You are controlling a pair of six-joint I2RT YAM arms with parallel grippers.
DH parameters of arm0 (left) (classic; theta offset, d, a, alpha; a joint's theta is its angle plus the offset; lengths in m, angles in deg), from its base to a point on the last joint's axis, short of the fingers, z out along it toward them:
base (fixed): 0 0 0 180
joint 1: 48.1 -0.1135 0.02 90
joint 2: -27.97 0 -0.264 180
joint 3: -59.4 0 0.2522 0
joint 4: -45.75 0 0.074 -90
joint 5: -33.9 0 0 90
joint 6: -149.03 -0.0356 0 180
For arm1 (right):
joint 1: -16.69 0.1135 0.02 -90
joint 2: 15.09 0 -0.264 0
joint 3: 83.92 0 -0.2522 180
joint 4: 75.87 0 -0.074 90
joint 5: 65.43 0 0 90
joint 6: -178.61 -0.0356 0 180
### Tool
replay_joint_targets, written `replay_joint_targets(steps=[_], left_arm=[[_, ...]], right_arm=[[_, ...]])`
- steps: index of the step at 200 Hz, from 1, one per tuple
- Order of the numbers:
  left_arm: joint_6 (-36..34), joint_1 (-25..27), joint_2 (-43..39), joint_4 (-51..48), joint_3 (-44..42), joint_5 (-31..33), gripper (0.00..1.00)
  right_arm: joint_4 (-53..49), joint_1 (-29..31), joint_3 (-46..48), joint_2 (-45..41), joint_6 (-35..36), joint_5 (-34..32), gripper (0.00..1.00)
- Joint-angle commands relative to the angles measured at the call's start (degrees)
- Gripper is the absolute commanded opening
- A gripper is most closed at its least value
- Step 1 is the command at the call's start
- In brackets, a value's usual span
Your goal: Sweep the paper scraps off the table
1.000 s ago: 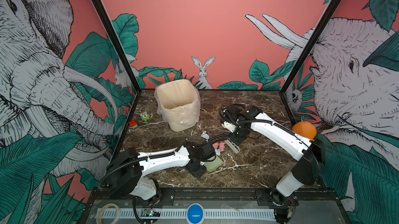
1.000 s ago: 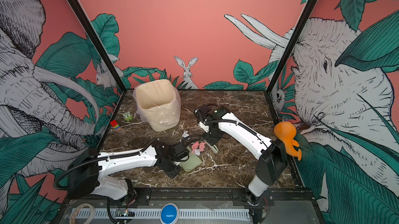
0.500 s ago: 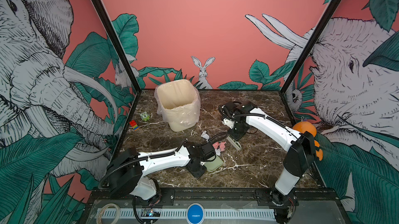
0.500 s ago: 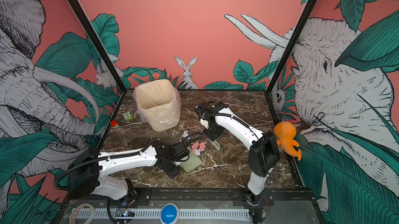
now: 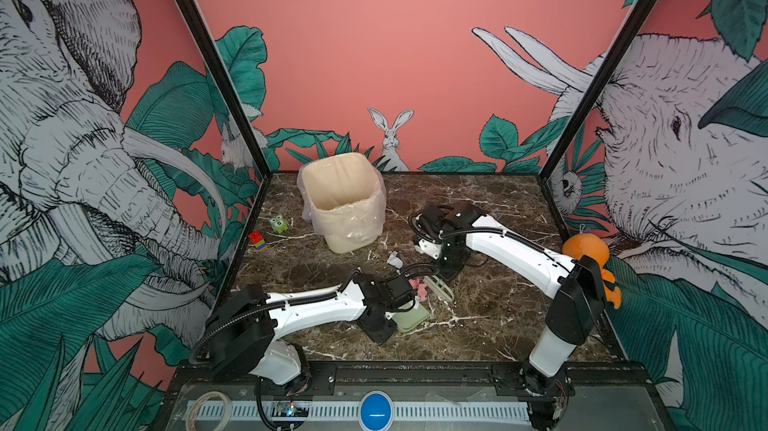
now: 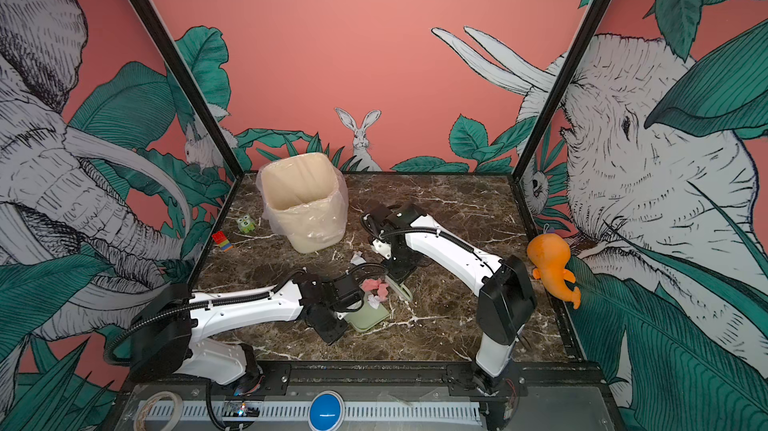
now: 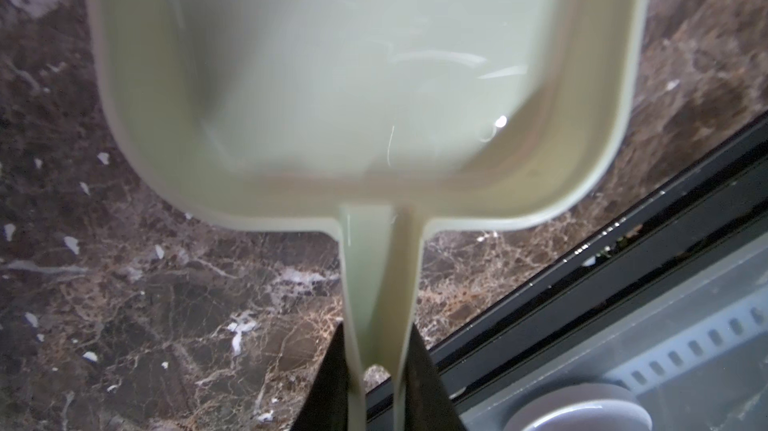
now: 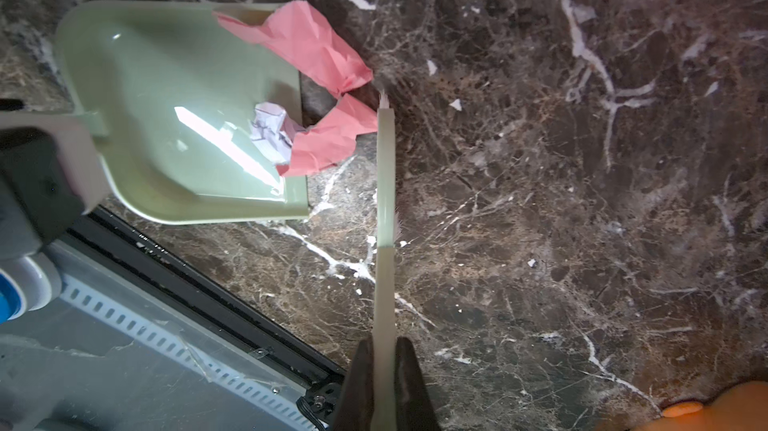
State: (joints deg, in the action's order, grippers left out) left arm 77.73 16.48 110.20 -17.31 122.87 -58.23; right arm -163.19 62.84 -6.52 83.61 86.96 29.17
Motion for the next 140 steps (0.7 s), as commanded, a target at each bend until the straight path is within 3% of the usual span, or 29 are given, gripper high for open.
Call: replay_joint_targets(steps=[1,40,55,91,140], left_arm=[[0.75,0.29,-0.16,0.61,-0.58,0.11,0.0],[0.73,0.29,0.03,0.78,-0.61,0.17,0.0],[0.73,0.29,-0.06,0.87,-0.75,0.28,0.0],[0.88,0.29,-0.59,1.27,-1.22,0.37,0.0],[0.42,0.29,-0.19,1.75,-1.39,0.35,0.0]], right_arm=[[-0.32,2.69,0.25,-2.74,-2.58,5.24,0.0],[-0.49,5.19,-0.59,-3.64,-4.55,7.08,0.0],[-1.28,5.18,-0.48,-4.15,-4.56,4.88,0.0],[-2.75,1.34,-0.27,-4.91,-4.0,-0.9,0.0],[-1.68,-0.45,-2.25,-0.06,-2.15,-2.03,0.0]])
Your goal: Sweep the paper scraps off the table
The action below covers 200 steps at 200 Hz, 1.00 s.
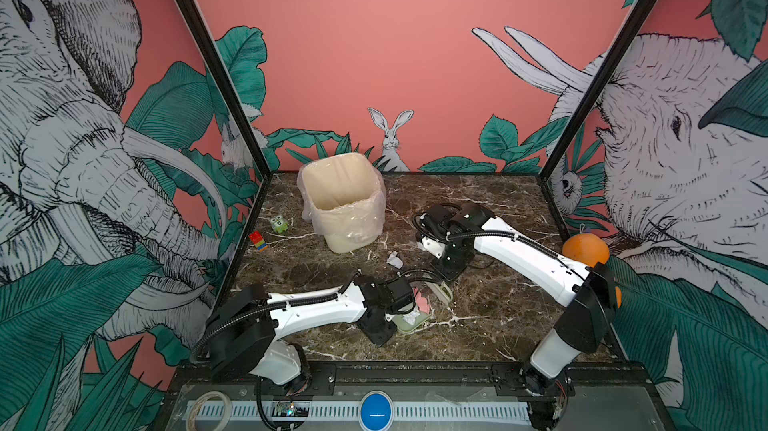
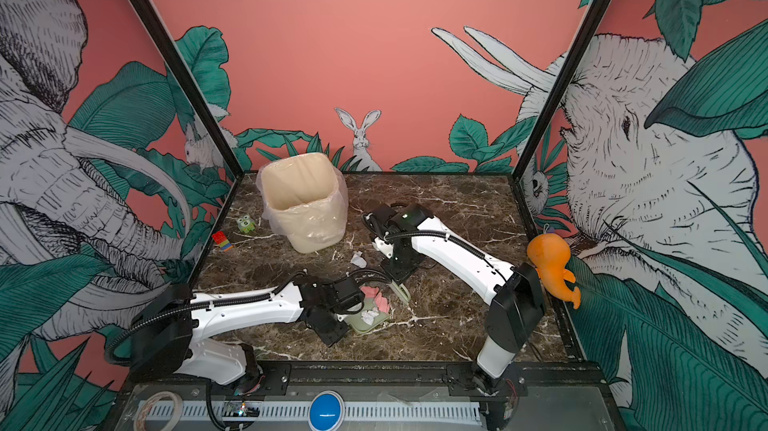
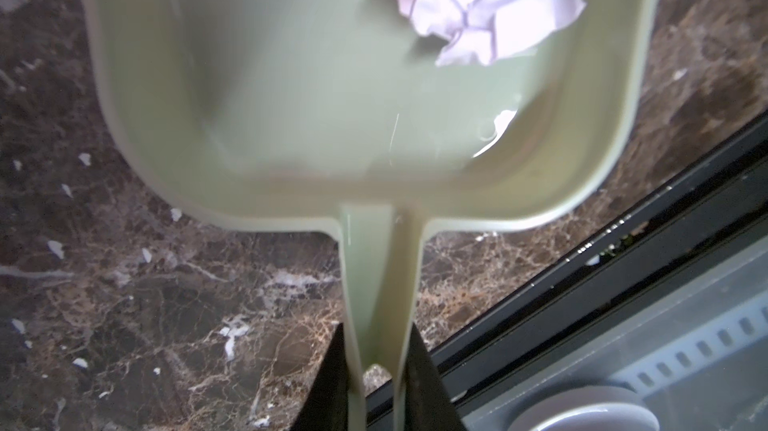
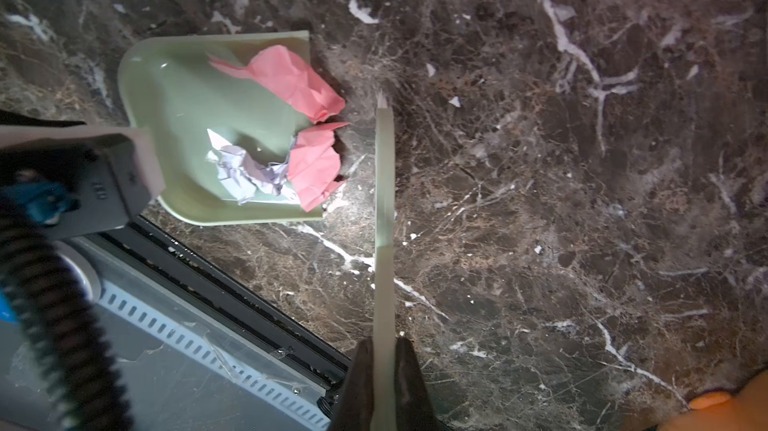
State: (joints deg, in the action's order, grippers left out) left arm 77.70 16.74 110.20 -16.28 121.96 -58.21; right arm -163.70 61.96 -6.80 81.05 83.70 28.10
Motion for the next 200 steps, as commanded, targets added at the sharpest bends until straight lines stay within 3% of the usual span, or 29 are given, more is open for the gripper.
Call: replay_joint_targets(steps=[1,65,137,200], left_arm=[[0.46,0.02,-0.17,0.72,-0.51,0.34,0.0],[1.13,0.02,-0.93,1.11,-1.54,0.48,0.0],[1.58,0.02,-1.33,1.86,-2.3,1.06,0.0],[2.39,0.02,-5.39,4.08,-4.6,2.03,0.0]], right_arm=[[-1.26,0.43,-2.0,2.66,1.11,-0.97,0.0],[0.74,4.02,-4.52,6.05,0.06,3.58,0.0],[1.56,8.51,-5.63,4.33,-2.61,9.73,0.0],[-2.04,5.61,-6.15,-0.75,-2.56,0.87,0.0]])
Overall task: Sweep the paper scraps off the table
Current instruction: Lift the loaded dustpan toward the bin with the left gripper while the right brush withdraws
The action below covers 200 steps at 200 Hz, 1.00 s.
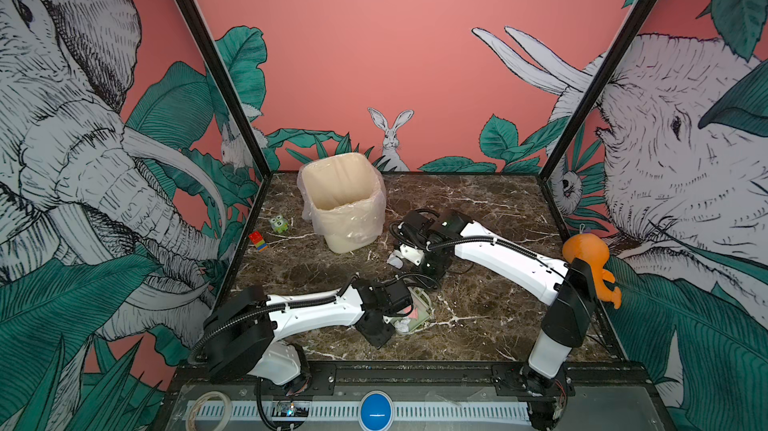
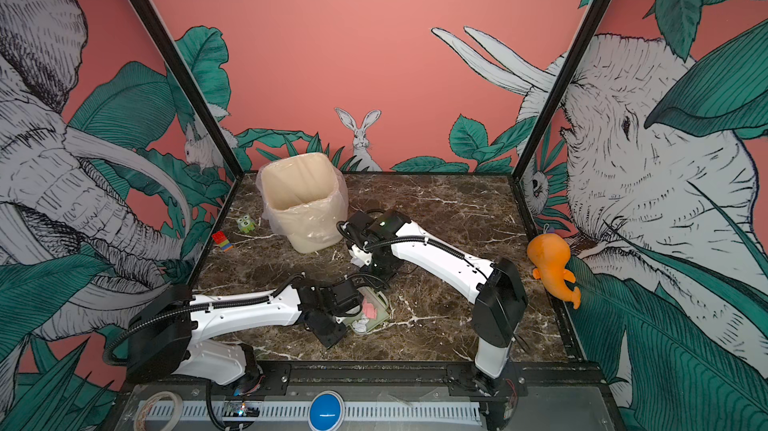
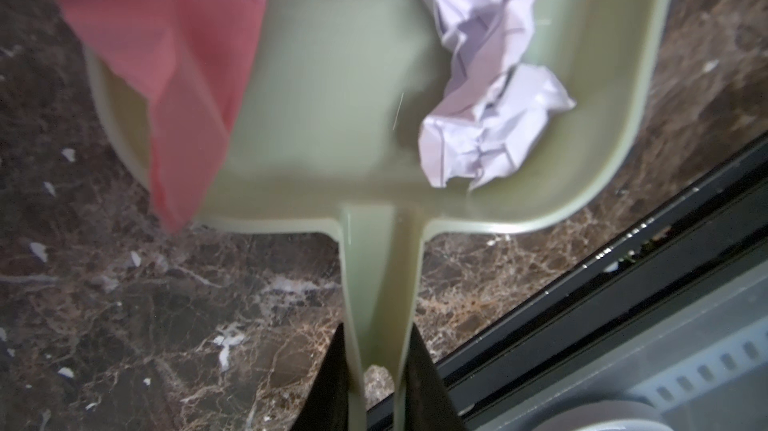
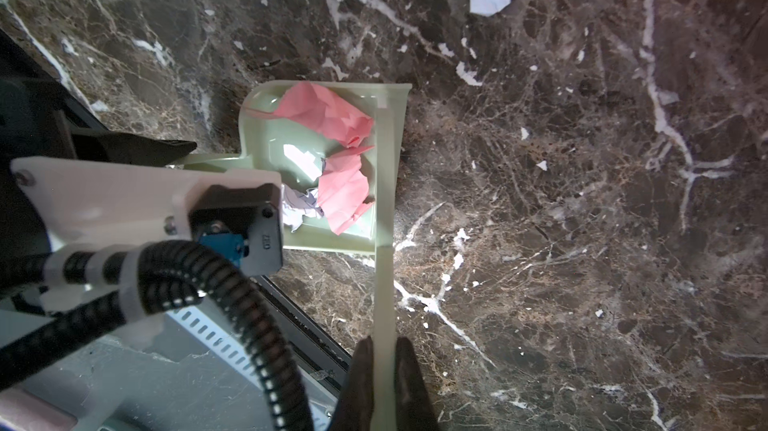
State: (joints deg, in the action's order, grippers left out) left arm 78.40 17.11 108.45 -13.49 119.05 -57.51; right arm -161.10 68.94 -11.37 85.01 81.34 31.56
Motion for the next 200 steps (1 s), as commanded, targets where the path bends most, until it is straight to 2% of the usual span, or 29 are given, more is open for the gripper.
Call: replay_joint_targets(steps=[1,89,151,200], left_arm=[[1.71,-0.35,-3.75,1.36,-1.73,1.33,0.0],[1.42,-0.08,-11.92,0.3,-1.07,5.14,0.0],[0.16,-0.09,-15.09,-9.77,9.97,9.13,0.0],[-0.61,-0.08,-12.46,-21.86,23.75,11.89,0.0]], right_arm=[[-4.65,-1.49,-1.58,-4.81,-0.25,-2.58,0.0],[-6.94,-10.53,1.3,-14.9,0.76,-4.8,0.0],[-3.45,-16.97,10.52,-22.3,0.23,-0.96,0.0],[-1.77,-19.63,14.38,-24.93,0.32,1.26,0.0]])
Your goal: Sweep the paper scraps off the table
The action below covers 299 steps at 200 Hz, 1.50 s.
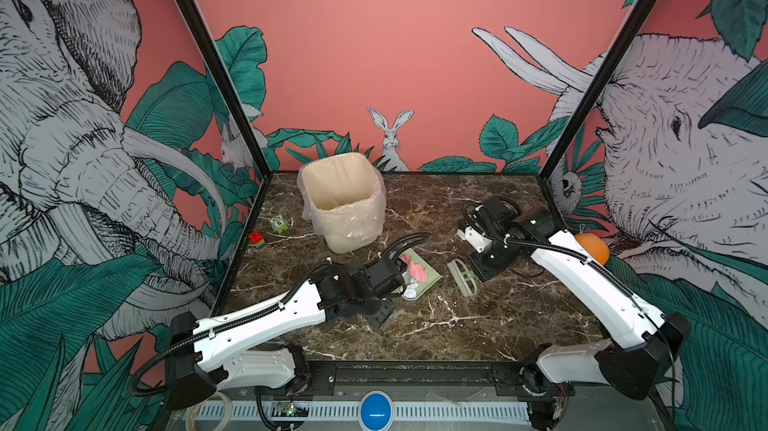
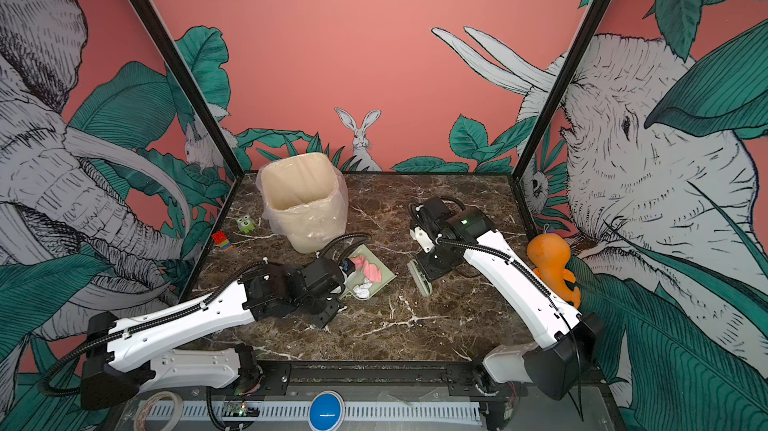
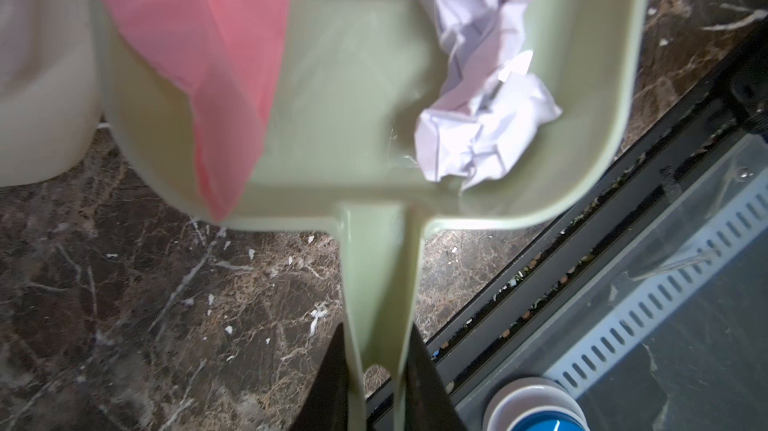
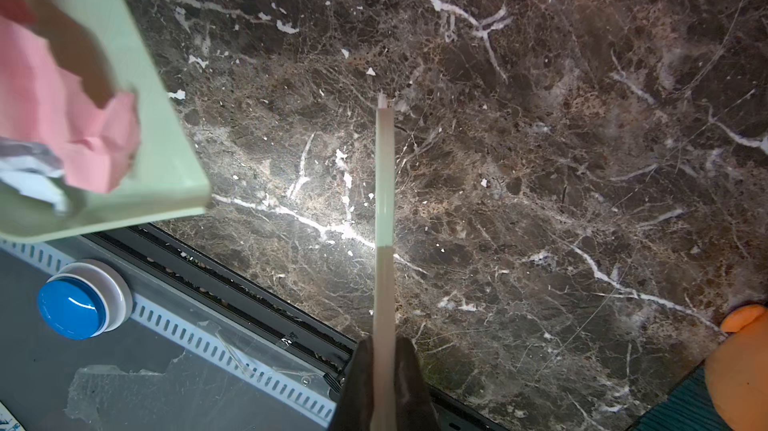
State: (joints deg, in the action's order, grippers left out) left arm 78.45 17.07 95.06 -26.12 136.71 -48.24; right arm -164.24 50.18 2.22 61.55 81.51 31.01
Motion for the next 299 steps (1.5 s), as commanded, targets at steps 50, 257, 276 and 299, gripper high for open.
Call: replay_joint_targets(steps=[50,257,276,299], left_arm=[[-1.05,-1.54,3.87,-19.93,20.83,4.79,0.0],[-16.29,-40.13,10.8,-34.0,47.21,6.64,0.0],[-17.94,-43.33,12.35,-32.41,47.63,7.3,0.0],[-20.18,-44.84,15.53,-31.88,49.6,10.25,0.0]], right_arm=[[1.99,-2.12,1.7,-2.01,0.57,3.06,0.0],[2.96,-3.35,3.16,-1.23,2.43,7.04,0.0],[3.15,-3.43,2.78,-0.39,2.85,7.62,0.0],[2.42,-3.48,1.56,0.17,3.48,7.63,0.0]])
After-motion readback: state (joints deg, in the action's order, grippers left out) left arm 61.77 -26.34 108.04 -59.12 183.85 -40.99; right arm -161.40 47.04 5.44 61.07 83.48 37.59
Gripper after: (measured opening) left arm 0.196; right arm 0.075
